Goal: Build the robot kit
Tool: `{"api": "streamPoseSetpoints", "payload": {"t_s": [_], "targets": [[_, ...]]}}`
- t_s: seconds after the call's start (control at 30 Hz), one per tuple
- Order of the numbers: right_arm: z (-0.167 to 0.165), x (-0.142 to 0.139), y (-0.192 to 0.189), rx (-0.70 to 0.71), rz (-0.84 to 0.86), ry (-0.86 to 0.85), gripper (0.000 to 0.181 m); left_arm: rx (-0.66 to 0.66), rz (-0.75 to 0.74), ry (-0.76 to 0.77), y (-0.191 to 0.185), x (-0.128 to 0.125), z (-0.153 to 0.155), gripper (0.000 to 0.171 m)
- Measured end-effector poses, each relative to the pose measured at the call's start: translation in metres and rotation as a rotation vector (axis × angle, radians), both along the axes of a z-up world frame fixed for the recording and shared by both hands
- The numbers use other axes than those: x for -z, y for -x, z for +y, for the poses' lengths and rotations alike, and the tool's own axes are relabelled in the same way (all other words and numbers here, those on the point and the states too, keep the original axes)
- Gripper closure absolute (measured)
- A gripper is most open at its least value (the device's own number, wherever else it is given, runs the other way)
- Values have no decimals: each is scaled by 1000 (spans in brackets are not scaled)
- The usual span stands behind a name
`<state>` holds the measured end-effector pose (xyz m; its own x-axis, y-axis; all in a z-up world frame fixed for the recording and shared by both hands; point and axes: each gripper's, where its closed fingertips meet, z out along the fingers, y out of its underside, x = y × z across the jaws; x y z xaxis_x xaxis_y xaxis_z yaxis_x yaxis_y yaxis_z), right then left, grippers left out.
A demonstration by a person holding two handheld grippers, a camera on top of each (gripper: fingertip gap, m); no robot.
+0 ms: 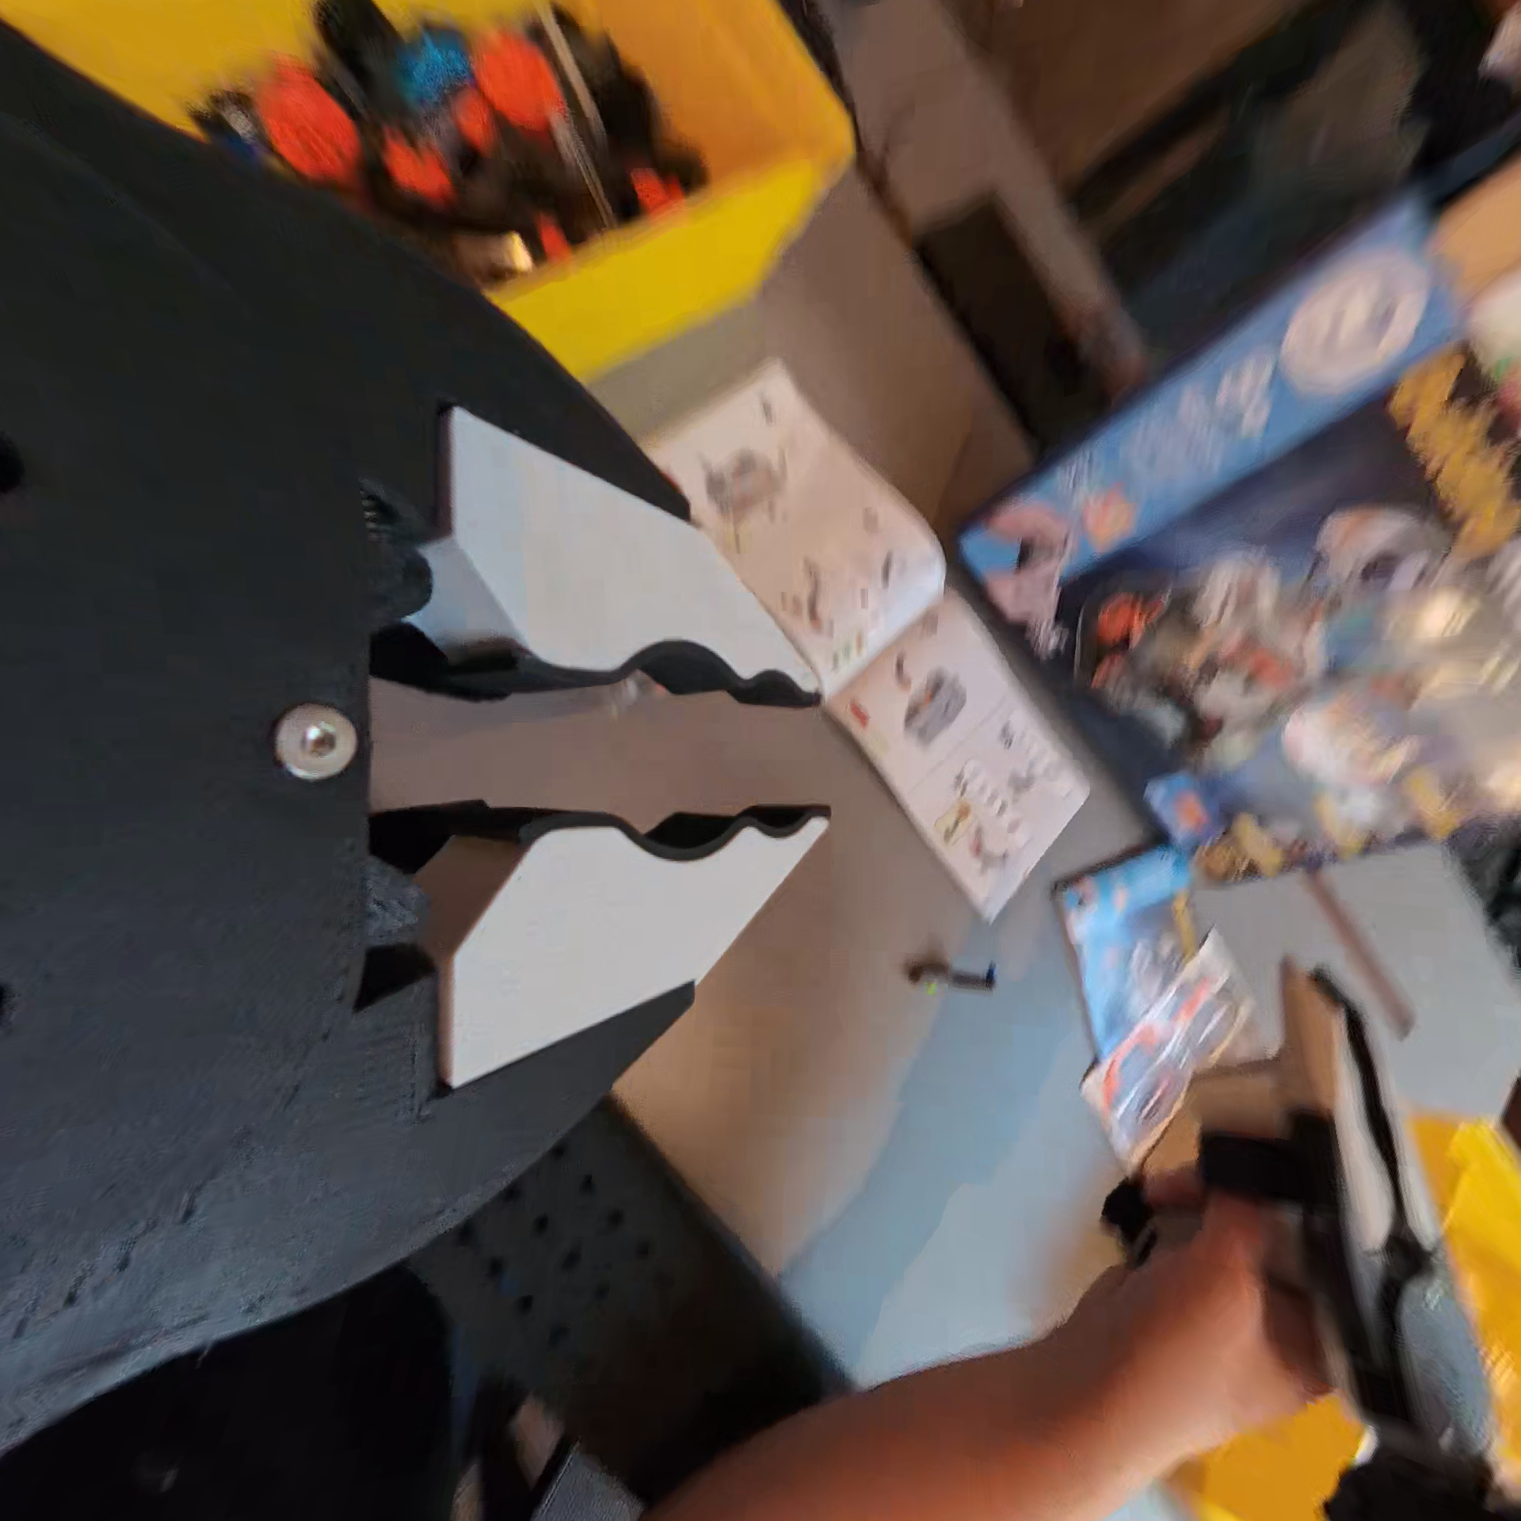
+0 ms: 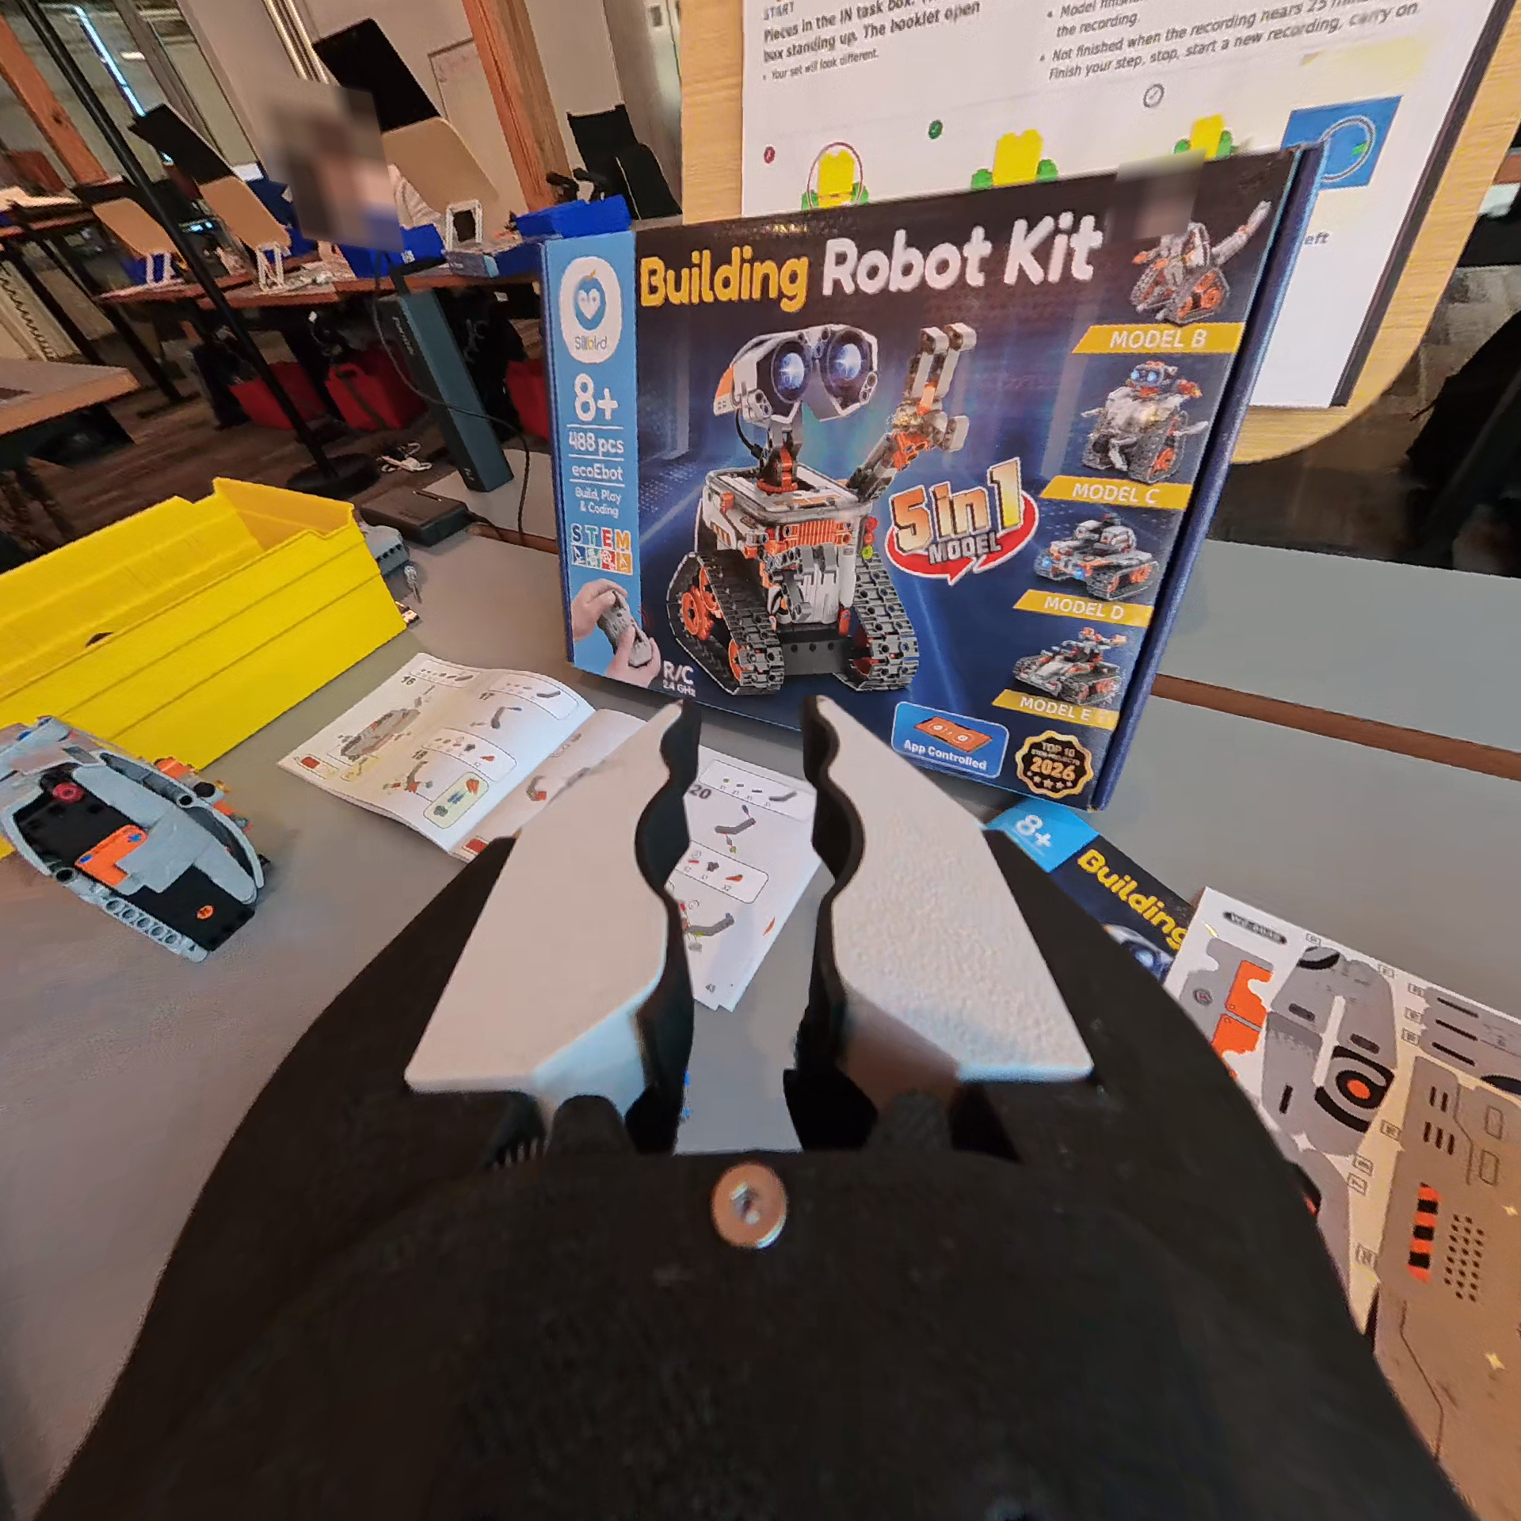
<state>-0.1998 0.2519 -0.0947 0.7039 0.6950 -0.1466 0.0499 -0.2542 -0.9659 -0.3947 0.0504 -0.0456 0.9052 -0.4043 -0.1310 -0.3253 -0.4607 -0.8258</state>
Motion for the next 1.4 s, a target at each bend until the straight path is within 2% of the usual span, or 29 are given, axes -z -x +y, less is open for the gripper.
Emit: {"api": "streamPoseSetpoints", "payload": {"t_s": [0.03,0.07,0.1,0.2,0.3,0.43,0.53,0.6,0.77,0.93,1.17,1.4], "targets": [[-1,-5,1,2,10,-30,156,-86,31,-79,32,-15,-10,139],[-1,-15,0,17,33,-77,156,-146,59,-124,64,-23,-21,139],[-3,-25,0,28,58,-124,157,-196,75,-128,94,-26,-32,143],[-12,-43,-1,38,103,-209,158,-324,41,-40,178,-17,-56,137],[-16,-46,5,22,101,-224,159,-343,24,127,233,15,-61,132],[-16,-36,17,3,52,-231,160,-227,-46,508,263,82,-58,159],[-13,-22,25,-10,-9,-211,159,-243,27,763,301,116,-63,154],[-10,-15,27,-3,-50,-214,159,-255,72,829,323,126,-58,155],[-2,1,29,12,-153,-213,160,-218,86,918,341,147,-47,147],[1,8,30,23,-220,-235,160,-137,114,1014,341,167,-53,151],[4,22,33,13,-297,-220,159,-79,325,1171,349,193,-60,162],[2,25,35,4,-329,-221,159,-150,333,1234,353,207,-55,167]]}}
